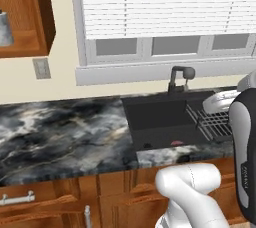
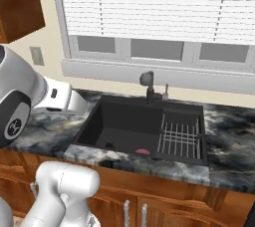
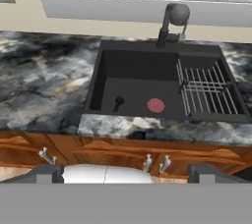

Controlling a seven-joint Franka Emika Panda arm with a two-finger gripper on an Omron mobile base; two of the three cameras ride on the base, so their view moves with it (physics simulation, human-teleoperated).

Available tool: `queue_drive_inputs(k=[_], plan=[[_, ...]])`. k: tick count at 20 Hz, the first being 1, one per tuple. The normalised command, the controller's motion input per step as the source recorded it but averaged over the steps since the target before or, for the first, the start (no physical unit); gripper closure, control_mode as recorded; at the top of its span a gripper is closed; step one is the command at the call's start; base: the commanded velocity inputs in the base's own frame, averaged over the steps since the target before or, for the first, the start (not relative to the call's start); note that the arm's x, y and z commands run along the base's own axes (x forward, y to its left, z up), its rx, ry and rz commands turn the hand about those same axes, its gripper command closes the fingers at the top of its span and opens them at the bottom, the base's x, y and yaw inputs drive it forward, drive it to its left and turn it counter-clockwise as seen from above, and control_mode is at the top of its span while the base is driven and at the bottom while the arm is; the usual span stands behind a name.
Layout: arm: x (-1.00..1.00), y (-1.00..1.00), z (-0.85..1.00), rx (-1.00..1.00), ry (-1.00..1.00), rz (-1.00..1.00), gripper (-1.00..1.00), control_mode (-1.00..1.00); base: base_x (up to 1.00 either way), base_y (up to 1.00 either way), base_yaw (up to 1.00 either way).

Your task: Pick up the dish brush and soap dispenser from the sink, and place them back in the cabinet, and close the cabinet door.

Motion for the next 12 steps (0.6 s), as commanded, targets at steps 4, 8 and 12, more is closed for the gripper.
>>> queue_drive_inputs(k=[4,8,12], plan=[[0.00,0.00,0.00,0.00,0.00,0.00,-1.00,1.00,0.00,-0.53,-0.04],[0.00,0.00,0.00,0.00,0.00,0.00,-1.00,1.00,0.00,-0.38,-0.10],[0.00,0.00,0.00,0.00,0.00,0.00,-1.00,1.00,0.00,-0.31,-0.10]])
